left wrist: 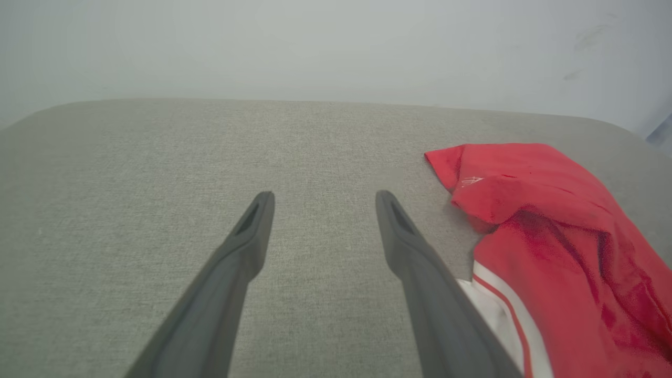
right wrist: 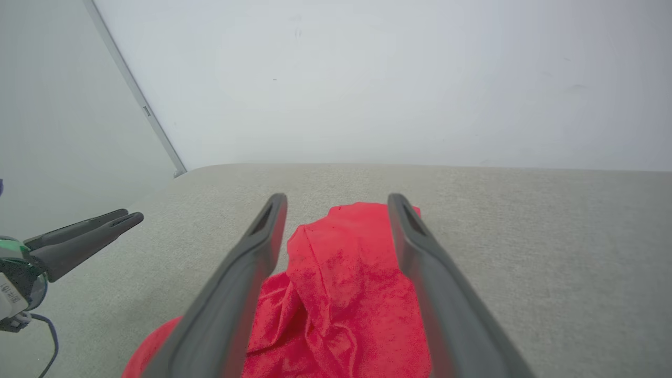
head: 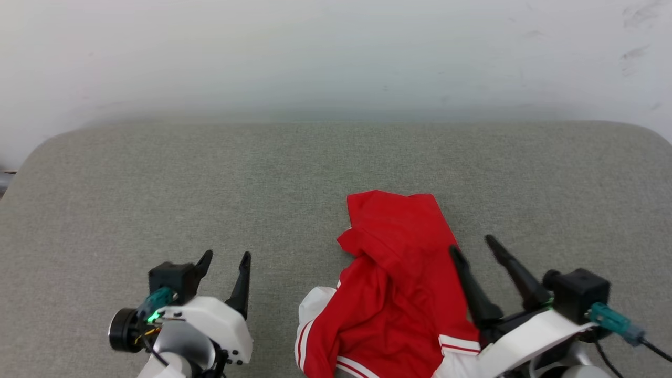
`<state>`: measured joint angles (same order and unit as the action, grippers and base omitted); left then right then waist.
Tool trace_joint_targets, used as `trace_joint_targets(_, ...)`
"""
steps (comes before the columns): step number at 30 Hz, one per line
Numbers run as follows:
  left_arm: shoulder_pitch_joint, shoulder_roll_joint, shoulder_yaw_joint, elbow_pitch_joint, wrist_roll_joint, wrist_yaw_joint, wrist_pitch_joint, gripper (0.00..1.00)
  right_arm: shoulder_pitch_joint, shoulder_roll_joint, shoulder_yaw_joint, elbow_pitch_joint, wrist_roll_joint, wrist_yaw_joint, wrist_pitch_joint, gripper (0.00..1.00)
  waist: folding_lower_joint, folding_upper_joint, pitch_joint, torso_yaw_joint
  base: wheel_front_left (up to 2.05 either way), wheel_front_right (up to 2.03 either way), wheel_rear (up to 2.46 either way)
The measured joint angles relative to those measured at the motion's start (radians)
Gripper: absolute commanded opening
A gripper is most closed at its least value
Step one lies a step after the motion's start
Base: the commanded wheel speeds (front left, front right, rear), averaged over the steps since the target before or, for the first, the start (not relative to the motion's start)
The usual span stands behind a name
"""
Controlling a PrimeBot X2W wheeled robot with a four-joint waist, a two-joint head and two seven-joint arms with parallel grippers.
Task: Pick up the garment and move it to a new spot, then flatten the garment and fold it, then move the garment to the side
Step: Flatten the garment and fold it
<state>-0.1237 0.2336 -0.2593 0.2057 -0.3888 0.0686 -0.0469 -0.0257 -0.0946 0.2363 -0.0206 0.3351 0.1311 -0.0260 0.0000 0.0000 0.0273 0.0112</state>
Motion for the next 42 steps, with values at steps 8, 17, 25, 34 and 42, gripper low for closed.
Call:
trace_joint_targets(8, -0.082, 0.022, -0.108, 0.004, -0.007, -0.083, 0.247, 1.00, 0.038, 0.029, -0.182, -0.070, -0.078, 0.000, 0.031, 1.00, 0.0000, 0.0000, 0.021, -0.034, 0.00, 0.00, 0.00)
trace_joint_targets(17, -0.161, 0.080, -0.238, 0.069, 0.010, -0.165, 0.492, 1.00, 0.064, 0.040, -0.222, -0.107, -0.097, 0.000, 0.052, 1.00, 0.0000, 0.0000, 0.073, -0.089, 0.00, 0.00, 0.00)
trace_joint_targets(25, -0.228, 0.153, -0.362, 0.087, 0.034, -0.191, 0.682, 0.67, 0.055, 0.042, -0.218, -0.094, -0.048, 0.000, 0.042, 1.00, 0.0001, 0.0000, 0.115, -0.136, 0.00, 0.00, 0.00)
trace_joint_targets(34, -0.257, 0.179, -0.353, 0.053, 0.058, -0.143, 0.595, 0.00, 0.053, 0.043, -0.250, -0.073, -0.037, 0.000, 0.035, 1.00, 0.0001, 0.0000, 0.107, -0.144, 0.00, 0.00, 0.00)
trace_joint_targets(42, -0.201, 0.260, -0.091, -0.087, -0.004, 0.087, 0.437, 0.00, 0.055, 0.043, -0.280, -0.068, -0.034, 0.000, 0.052, 1.00, 0.0000, 0.0001, 0.098, -0.108, 0.00, 0.00, 0.00)
